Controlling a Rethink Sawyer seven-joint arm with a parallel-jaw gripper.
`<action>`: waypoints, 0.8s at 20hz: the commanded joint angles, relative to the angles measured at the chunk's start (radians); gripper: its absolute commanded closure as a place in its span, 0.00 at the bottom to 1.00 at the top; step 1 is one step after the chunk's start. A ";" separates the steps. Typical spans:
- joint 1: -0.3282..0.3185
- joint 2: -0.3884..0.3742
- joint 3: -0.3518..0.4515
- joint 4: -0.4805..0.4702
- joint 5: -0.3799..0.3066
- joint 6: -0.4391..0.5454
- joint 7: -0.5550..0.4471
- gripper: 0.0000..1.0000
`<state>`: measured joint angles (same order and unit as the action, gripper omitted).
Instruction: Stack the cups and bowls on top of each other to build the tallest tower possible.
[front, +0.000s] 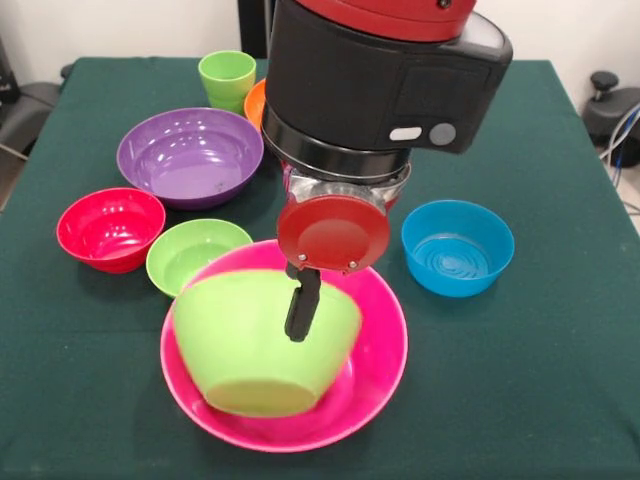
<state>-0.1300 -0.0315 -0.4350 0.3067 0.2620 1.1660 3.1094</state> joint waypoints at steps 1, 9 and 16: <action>-0.017 0.008 0.048 0.077 -0.057 0.051 -0.253 0.00; -0.018 0.012 0.042 0.078 -0.050 0.047 -0.249 0.00; -0.014 0.009 0.048 0.081 -0.044 0.046 -0.246 0.00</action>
<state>-0.1343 -0.0333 -0.4452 0.3067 0.2620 1.1660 3.0788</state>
